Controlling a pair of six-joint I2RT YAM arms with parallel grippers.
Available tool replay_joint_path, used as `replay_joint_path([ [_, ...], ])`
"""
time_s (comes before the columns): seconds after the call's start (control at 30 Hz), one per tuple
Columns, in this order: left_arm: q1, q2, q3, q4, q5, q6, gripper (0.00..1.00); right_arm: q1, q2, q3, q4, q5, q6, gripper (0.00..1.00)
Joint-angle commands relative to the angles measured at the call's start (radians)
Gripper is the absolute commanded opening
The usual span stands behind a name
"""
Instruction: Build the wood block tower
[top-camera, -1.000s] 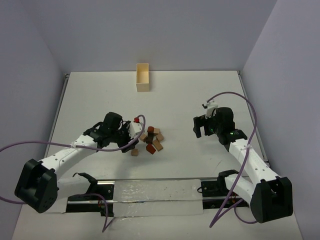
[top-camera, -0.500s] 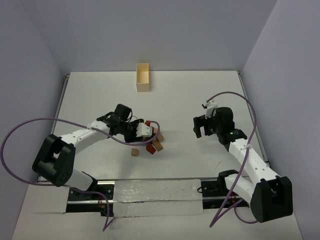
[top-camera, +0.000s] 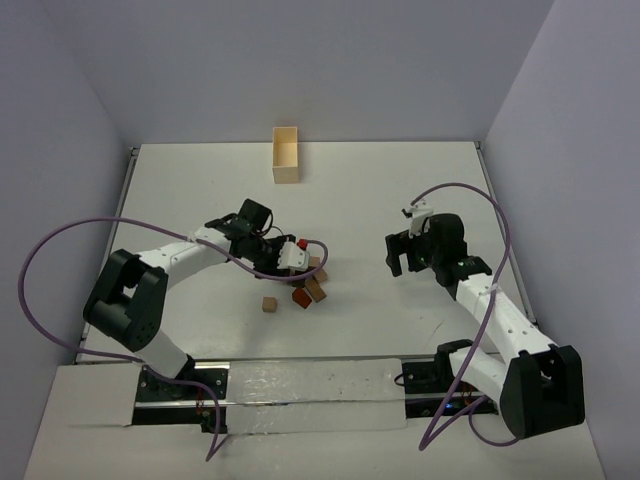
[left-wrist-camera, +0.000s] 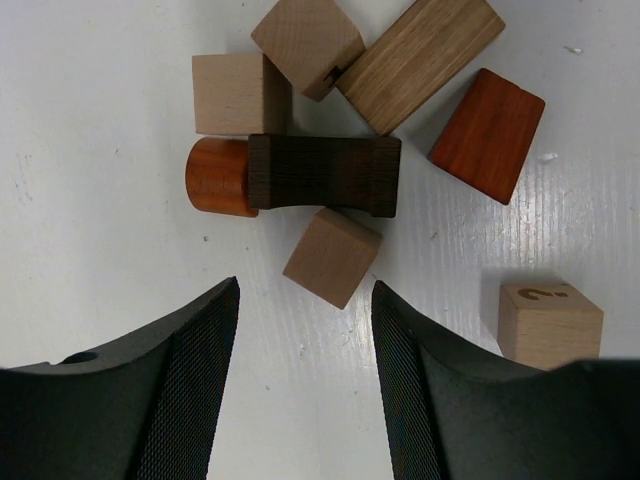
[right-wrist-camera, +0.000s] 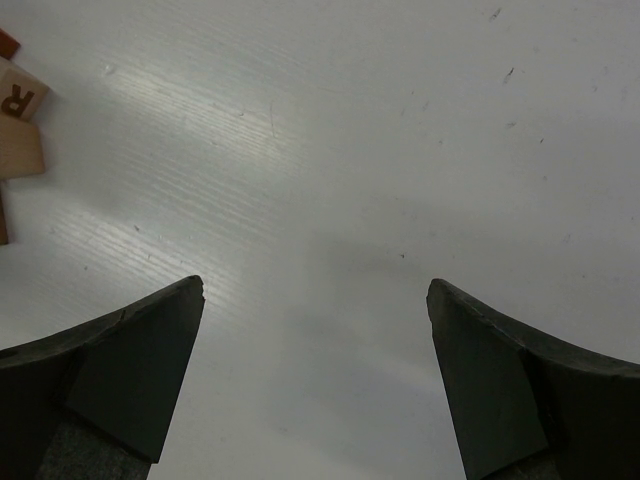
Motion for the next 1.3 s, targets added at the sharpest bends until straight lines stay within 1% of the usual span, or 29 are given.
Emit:
replay_joint_path([
  [0.0,-0.008,0.002,-0.007,-0.032,0.061,0.061,0.62,0.006,0.012,0.055,0.002,0.003,-0.011,1.00],
  [0.33,-0.015,0.018,-0.039,-0.008,0.033,0.102,0.62,0.007,0.032,0.060,-0.007,-0.002,-0.011,1.00],
  [0.57,-0.019,0.053,-0.010,-0.012,0.029,0.141,0.65,0.006,0.047,0.061,-0.019,-0.013,-0.018,1.00],
  [0.9,-0.054,0.100,0.011,0.001,0.011,0.183,0.66,0.008,0.069,0.068,-0.031,-0.022,-0.024,1.00],
  [1.07,-0.067,0.102,0.003,0.005,-0.001,0.189,0.60,0.006,0.076,0.071,-0.035,-0.023,-0.025,1.00],
  [1.27,-0.068,0.066,-0.028,-0.005,-0.007,0.187,0.42,0.006,0.074,0.074,-0.034,-0.026,-0.025,1.00],
])
